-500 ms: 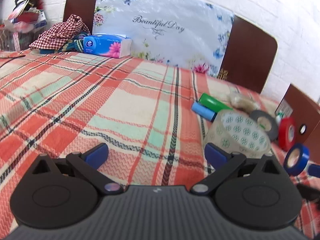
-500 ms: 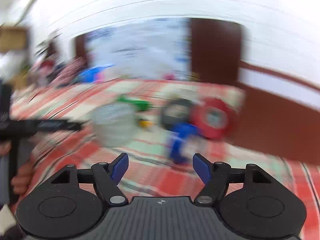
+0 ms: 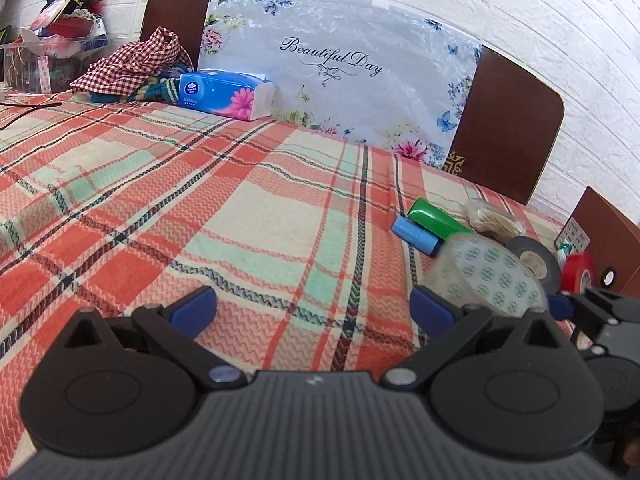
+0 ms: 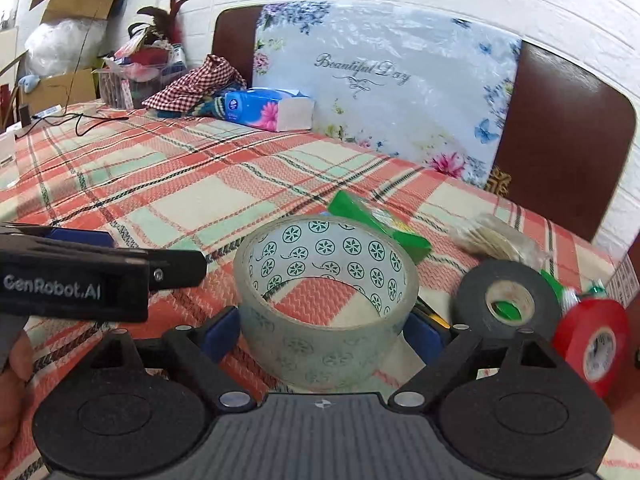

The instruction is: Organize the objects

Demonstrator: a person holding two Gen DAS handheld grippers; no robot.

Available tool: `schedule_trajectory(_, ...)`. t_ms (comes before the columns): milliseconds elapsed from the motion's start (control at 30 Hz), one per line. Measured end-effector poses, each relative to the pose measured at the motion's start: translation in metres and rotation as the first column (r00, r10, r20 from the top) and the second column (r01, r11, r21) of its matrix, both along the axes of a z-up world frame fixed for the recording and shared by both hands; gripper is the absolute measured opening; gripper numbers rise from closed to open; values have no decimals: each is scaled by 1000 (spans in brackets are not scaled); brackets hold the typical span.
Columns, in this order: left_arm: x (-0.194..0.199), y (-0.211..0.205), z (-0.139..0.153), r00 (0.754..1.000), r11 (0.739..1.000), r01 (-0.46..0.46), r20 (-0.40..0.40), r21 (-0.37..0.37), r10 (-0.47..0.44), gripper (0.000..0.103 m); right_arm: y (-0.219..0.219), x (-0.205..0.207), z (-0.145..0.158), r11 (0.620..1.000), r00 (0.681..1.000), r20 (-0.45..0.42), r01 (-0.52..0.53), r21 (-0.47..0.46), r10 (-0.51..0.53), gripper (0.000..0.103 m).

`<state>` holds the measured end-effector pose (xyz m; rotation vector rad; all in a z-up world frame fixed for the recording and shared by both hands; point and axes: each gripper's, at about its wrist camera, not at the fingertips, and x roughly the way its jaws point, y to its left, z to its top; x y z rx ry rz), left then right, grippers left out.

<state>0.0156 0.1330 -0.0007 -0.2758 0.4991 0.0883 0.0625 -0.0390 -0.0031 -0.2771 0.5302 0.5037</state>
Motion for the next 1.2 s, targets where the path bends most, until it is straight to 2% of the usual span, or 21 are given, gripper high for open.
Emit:
schedule_trajectory(100,1,0,1,1000,1000,1,-8,8,-1,103,-15,-10,3,999,999,-25,33,4,-32,87)
schedule_trajectory(233,2,-4,2,1000,999,1,-17,33,-1,103,-56,-61,4,1000,1000,-29,2,6,-2,87)
schedule_trajectory(300,3,-9,3,999,998,2,-35,60,0,103,-82,-89,5,999,999,-28,37,8,-36,87)
schedule_trajectory(367,3,-25,7,997,993,11,-76,118,-2,103,-112,-105,5,992,992,-23,127,5,-127,87)
schedule_trajectory(400,0,-37,10,996,993,55,-82,107,-46,103,-128,-109,5,982,982,-17,189,3,-189,87)
schedule_trajectory(467,-8,-67,23,979,981,191,-81,29,-188,103,-157,-114,3,958,958,-7,287,17,-287,86)
schedule_trajectory(533,-13,-112,40,932,935,355,-78,15,-353,103,-174,-115,4,942,943,-13,333,28,-333,83)
schedule_trajectory(633,-17,-182,55,818,823,568,-128,23,-561,94,-188,-116,2,922,922,5,386,35,-386,88)
schedule_trajectory(667,-17,-201,56,783,790,612,-156,22,-602,87,-193,-115,1,920,922,-13,387,57,-387,87)
schedule_trajectory(733,-15,-229,55,733,748,663,-206,4,-649,80,-198,-112,0,919,923,-40,386,86,-383,86)
schedule_trajectory(800,-7,-243,49,704,736,675,-255,-50,-663,74,-199,-110,-2,924,928,-44,372,94,-369,83)
schedule_trajectory(833,0,-247,44,698,744,664,-293,-76,-653,73,-200,-109,0,928,934,-49,358,102,-355,79)
schedule_trajectory(900,15,-251,31,697,772,624,-358,-122,-621,70,-202,-107,-1,931,937,-56,348,112,-343,80)
schedule_trajectory(933,18,-250,29,706,780,612,-353,-133,-614,68,-203,-104,-1,932,938,-63,345,112,-340,82)
schedule_trajectory(967,18,-251,30,711,783,610,-351,-123,-609,62,-203,-102,-2,933,939,-67,342,114,-336,84)
schedule_trajectory(1000,20,-252,30,706,778,617,-355,-116,-613,48,-203,-99,-1,934,941,-68,337,121,-331,86)
schedule_trajectory(1033,22,-255,32,693,769,624,-356,-137,-626,40,-203,-95,-1,934,942,-70,334,129,-327,85)
schedule_trajectory(1100,21,-258,43,713,783,611,-351,-115,-607,40,-202,-90,0,938,946,-70,322,132,-315,84)
schedule_trajectory(1133,20,-262,54,720,778,622,-325,-89,-613,40,-202,-89,3,938,948,-49,317,138,-314,84)
schedule_trajectory(1200,19,-270,80,731,761,648,-249,-36,-635,42,-204,-94,14,940,946,56,308,148,-319,84)
